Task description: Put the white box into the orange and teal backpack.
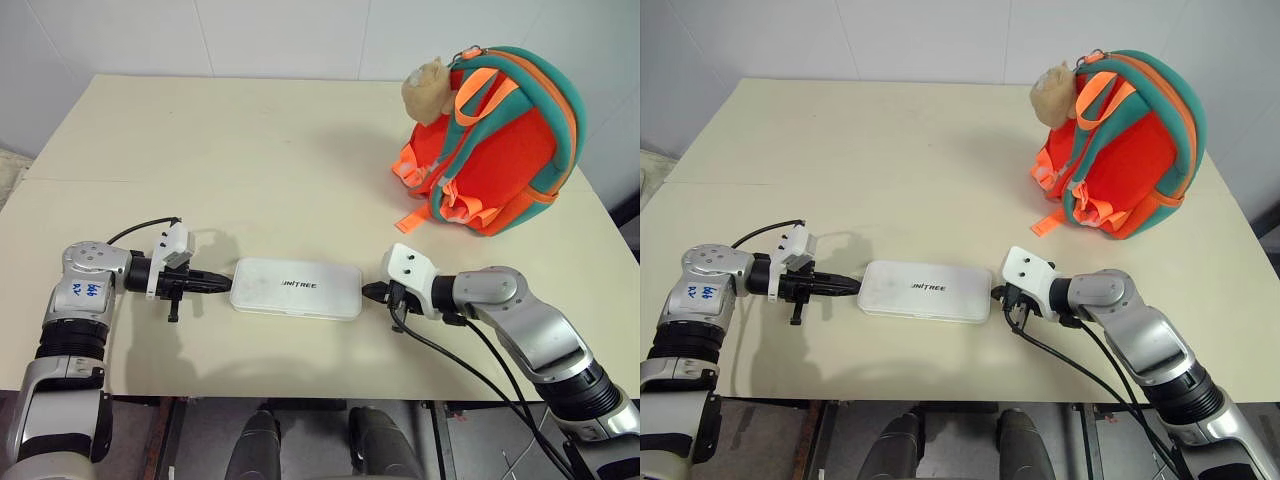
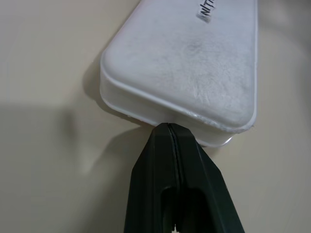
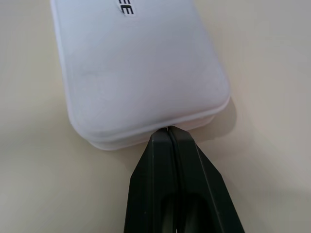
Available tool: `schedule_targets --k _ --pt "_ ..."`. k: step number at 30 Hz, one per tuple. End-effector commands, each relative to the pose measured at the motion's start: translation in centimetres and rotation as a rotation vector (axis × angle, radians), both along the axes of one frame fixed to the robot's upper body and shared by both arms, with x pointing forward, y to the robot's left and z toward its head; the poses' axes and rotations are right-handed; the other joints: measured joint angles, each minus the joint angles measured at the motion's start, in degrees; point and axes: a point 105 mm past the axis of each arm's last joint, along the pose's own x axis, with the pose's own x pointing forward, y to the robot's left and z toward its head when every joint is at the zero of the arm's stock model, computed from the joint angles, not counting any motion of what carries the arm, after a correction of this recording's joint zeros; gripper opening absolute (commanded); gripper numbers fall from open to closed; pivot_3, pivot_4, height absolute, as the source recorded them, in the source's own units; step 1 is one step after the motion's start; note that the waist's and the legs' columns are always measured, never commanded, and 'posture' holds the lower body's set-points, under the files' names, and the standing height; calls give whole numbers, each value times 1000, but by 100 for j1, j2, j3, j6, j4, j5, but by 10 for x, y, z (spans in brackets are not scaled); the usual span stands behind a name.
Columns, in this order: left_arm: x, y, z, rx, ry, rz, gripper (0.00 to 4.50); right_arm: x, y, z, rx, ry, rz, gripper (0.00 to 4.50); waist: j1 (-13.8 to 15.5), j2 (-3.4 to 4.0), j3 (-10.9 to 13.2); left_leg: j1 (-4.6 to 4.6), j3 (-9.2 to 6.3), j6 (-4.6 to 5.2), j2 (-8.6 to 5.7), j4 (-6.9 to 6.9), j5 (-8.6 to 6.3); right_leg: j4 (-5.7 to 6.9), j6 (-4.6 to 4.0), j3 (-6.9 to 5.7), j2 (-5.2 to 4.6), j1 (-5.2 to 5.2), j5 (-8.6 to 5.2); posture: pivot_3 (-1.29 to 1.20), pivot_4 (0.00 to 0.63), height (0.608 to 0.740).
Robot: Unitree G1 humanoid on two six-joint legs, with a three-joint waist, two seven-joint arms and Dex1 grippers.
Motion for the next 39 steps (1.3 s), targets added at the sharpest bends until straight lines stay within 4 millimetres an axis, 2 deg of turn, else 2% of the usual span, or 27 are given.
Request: schedule_targets --k 1,17,25,28,33,35,37,39 --pt "-11 -23 3 -40 -11 -106 0 -9 20 15 42 -61 130 29 -3 0 0 0 0 0 0 -1 0 -1 0 0 0 0 0 0 150 740" --pt "-20 -19 -8 33 38 -46 0 -9 15 7 15 -58 132 29 -2 1 -1 3 0 0 0 -1 0 -1 -3 1 0 1 -2 0 150 740" --pt "-21 -7 -3 67 56 62 0 -6 -8 2 -33 -59 90 29 -1 2 -1 6 0 0 0 -2 0 -4 -4 1 0 6 -2 0 150 740" --pt "-22 7 2 64 55 151 0 1 -23 4 -63 -76 61 29 -15 3 0 2 0 1 0 -2 -1 -6 -4 2 0 3 -2 0 150 740" --pt "-23 17 5 59 62 221 0 10 -32 7 -83 -102 41 29 -9 3 0 6 0 1 1 -3 -1 -5 -6 1 0 3 -3 0 150 740" --pt "-25 23 8 34 131 270 0 15 -37 10 -99 -128 37 29 -17 3 0 4 2 1 1 -2 -1 -9 -7 2 -1 3 -3 0 150 740" --pt "-20 26 19 -44 191 342 378 19 -40 12 -106 -133 28 390 -14 3 1 3 2 1 1 -3 -1 -11 -7 1 -1 2 -2 0 150 740" --pt "-17 27 29 -101 188 376 927 22 -42 16 -102 -145 21 956 -3 4 1 3 2 1 1 -4 -1 -8 -8 1 -1 0 -3 0 150 740"
